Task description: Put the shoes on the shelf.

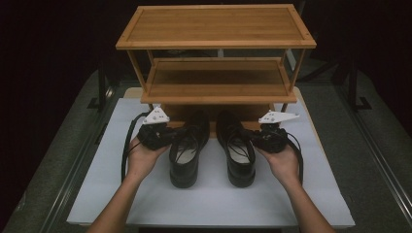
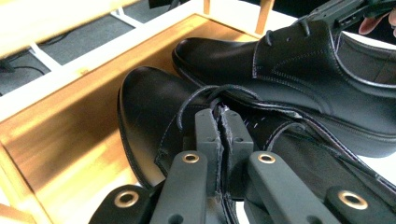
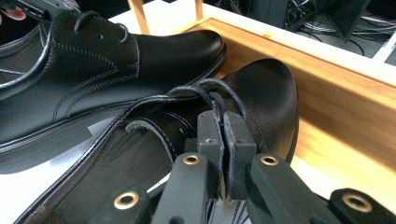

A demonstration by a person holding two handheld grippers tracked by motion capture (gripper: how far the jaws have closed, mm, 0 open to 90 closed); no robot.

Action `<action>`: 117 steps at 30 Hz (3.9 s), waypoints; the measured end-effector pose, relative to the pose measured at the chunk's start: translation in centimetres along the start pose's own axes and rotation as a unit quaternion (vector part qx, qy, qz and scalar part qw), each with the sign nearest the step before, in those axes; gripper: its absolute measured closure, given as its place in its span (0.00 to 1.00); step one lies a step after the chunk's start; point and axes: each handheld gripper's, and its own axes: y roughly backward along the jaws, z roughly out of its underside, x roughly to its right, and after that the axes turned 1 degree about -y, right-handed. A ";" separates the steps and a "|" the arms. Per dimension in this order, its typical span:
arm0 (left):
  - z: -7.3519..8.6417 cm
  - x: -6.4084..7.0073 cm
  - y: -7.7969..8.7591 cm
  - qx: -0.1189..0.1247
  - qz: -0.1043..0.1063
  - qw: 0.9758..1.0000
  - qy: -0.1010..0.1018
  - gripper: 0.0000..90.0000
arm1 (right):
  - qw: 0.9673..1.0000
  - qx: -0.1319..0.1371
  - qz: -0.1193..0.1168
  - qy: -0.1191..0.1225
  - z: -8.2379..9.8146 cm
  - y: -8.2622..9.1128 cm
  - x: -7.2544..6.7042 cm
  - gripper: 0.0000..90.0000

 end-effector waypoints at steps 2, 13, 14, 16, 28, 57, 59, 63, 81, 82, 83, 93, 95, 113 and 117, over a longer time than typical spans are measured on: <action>-0.3 -0.3 -0.7 0.001 -0.003 1.000 -0.001 0.97 | 1.000 0.001 0.004 -0.001 -0.3 -0.5 0.5 0.97; -1.6 -1.8 -5.4 0.001 -0.037 0.999 -0.012 0.97 | 0.999 0.008 0.039 0.002 -2.0 -3.4 2.9 0.97; -1.6 -1.9 -5.8 0.004 -0.041 0.999 -0.010 0.97 | 0.999 0.008 0.042 0.002 -2.1 -3.6 3.0 0.97; -1.6 -2.2 -6.6 0.011 -0.048 0.999 -0.009 0.97 | 0.999 0.007 0.049 0.004 -2.3 -4.3 3.3 0.96; -1.2 -3.1 -8.9 0.018 -0.065 0.998 0.003 0.97 | 0.998 0.005 0.066 -0.004 -2.0 -6.4 4.4 0.96; 1.0 -2.2 -3.8 0.007 -0.005 1.000 -0.005 0.37 | 1.000 0.000 0.014 -0.012 -0.1 -2.5 3.1 0.43; 1.7 -1.9 -3.1 0.003 0.001 1.000 -0.005 0.34 | 1.000 -0.002 0.013 -0.009 0.5 -1.7 2.6 0.38; 3.7 -1.1 -2.1 0.000 0.015 1.000 -0.002 0.28 | 1.000 -0.004 0.011 -0.004 1.9 -0.4 1.7 0.33; 8.1 0.4 -7.0 -0.070 0.044 0.996 -0.039 0.16 | 0.996 -0.088 -0.027 -0.009 7.7 -4.6 1.6 0.20; 8.1 0.5 -7.3 -0.069 0.048 0.996 -0.039 0.16 | 0.996 -0.086 -0.032 -0.006 7.7 -4.9 1.5 0.20; 8.1 0.6 -7.5 -0.068 0.049 0.996 -0.041 0.16 | 0.996 -0.086 -0.033 -0.003 7.7 -5.0 1.3 0.20; 7.7 1.9 -8.6 -0.066 0.038 0.995 -0.066 0.21 | 0.996 -0.081 -0.015 0.020 7.6 -6.2 -0.1 0.28; 7.7 1.9 -8.7 -0.066 0.035 0.995 -0.066 0.22 | 0.997 -0.076 -0.010 0.011 7.7 -6.2 0.0 0.31; 5.6 0.8 -7.8 -0.031 0.048 0.998 -0.029 0.24 | 0.998 -0.056 -0.025 -0.015 5.7 -5.4 0.7 0.32; 4.9 0.0 -8.2 -0.025 0.047 0.998 -0.024 0.24 | 0.998 -0.052 -0.027 -0.022 5.1 -5.7 1.3 0.32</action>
